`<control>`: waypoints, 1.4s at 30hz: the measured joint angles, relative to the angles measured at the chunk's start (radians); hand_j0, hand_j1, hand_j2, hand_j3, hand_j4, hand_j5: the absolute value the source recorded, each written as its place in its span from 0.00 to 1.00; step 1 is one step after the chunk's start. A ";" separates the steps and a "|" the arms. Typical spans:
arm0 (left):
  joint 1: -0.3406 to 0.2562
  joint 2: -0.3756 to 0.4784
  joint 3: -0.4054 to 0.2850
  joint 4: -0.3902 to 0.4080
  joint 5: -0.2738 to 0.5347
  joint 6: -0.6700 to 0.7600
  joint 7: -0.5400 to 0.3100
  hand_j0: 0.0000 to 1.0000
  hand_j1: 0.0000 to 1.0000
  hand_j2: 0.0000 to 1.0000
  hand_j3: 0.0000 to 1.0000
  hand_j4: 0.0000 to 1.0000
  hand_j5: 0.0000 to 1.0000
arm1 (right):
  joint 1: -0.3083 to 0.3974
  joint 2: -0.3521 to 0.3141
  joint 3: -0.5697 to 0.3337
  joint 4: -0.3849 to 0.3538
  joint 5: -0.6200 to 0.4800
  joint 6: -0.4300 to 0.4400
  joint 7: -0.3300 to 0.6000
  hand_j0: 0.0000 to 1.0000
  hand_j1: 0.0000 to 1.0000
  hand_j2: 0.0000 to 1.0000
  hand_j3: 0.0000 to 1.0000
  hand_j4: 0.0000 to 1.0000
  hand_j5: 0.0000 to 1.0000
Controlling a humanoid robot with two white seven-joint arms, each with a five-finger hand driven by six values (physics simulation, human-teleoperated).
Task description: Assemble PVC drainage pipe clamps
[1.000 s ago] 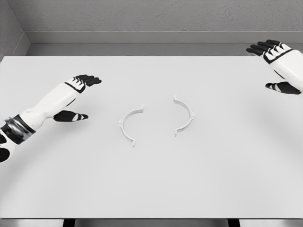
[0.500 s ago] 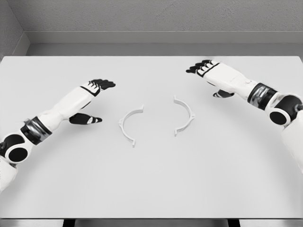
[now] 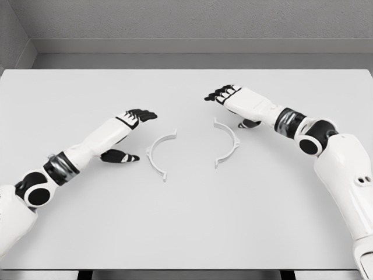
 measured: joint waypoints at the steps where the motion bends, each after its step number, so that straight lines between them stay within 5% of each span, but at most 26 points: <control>1: 0.002 -0.001 -0.005 -0.001 -0.002 0.000 0.000 1.00 1.00 1.00 1.00 1.00 1.00 | 0.002 0.001 0.000 0.001 0.001 0.000 0.000 1.00 1.00 1.00 1.00 1.00 1.00; 32: 0.017 -0.141 -0.038 -0.033 -0.086 0.000 0.000 1.00 1.00 1.00 1.00 1.00 1.00 | 0.066 -0.071 0.001 -0.142 0.001 0.000 0.002 1.00 1.00 1.00 1.00 1.00 1.00; 42: 0.015 -0.124 -0.027 -0.031 -0.087 0.000 0.000 1.00 1.00 1.00 1.00 1.00 1.00 | 0.071 -0.065 0.013 -0.148 0.003 0.000 0.015 1.00 1.00 1.00 1.00 1.00 1.00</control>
